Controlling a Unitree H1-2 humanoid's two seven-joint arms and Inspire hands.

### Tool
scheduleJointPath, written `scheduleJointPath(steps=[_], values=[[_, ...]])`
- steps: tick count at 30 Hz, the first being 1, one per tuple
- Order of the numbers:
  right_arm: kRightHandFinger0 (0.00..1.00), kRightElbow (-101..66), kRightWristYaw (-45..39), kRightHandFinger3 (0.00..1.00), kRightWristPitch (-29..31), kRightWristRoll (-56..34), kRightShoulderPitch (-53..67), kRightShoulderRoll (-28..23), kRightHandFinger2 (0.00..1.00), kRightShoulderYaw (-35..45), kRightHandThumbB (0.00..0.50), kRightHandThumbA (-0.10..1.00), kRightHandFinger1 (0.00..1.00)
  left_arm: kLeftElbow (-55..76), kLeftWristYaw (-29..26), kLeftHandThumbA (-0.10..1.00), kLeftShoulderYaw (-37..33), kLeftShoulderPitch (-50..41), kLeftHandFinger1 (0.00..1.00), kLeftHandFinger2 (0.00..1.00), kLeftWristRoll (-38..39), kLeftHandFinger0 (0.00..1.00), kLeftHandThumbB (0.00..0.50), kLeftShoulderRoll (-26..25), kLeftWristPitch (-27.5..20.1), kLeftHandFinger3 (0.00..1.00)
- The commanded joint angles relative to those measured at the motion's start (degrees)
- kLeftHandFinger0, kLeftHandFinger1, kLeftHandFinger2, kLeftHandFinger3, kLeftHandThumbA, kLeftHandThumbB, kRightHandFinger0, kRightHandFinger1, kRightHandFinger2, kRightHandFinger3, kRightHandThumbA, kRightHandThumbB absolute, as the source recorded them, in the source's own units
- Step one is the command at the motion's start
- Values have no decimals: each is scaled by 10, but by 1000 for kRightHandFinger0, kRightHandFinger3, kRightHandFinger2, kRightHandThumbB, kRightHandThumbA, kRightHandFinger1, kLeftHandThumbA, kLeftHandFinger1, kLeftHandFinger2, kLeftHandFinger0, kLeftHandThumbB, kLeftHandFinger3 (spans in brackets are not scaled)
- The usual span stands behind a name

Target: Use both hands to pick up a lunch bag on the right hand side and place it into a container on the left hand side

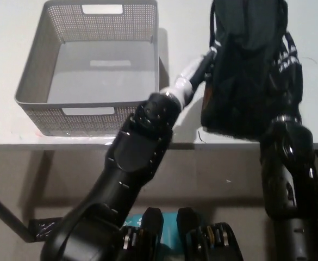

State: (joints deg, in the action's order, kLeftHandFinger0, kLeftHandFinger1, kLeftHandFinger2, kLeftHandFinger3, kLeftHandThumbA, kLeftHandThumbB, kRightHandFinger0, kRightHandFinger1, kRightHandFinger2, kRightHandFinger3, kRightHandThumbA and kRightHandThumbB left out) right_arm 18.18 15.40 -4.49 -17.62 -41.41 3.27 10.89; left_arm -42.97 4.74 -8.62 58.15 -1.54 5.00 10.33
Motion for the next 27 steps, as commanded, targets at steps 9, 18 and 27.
scheduleJointPath(steps=[9, 18, 27], values=[[1000, -18, -23, 1000, -54, 44, -167, 18, 1000, -62, 119, 1000, 1000, 161, 37, 1000, 36, 92, 1000, 1000, 37, 1000, 255, -10, 65, 1000], [1000, 26, -21, 1000, -61, 52, -244, 35, 1000, -70, 79, 1000, 1000, 206, 31, 1000, 67, 113, 1000, 1000, 48, 1000, 247, -42, 107, 1000], [1000, 164, -49, 1000, -25, 72, -330, 76, 1000, -104, 72, 1000, 1000, 273, 14, 1000, 117, 73, 1000, 1000, 56, 1000, 251, -107, 113, 1000]])
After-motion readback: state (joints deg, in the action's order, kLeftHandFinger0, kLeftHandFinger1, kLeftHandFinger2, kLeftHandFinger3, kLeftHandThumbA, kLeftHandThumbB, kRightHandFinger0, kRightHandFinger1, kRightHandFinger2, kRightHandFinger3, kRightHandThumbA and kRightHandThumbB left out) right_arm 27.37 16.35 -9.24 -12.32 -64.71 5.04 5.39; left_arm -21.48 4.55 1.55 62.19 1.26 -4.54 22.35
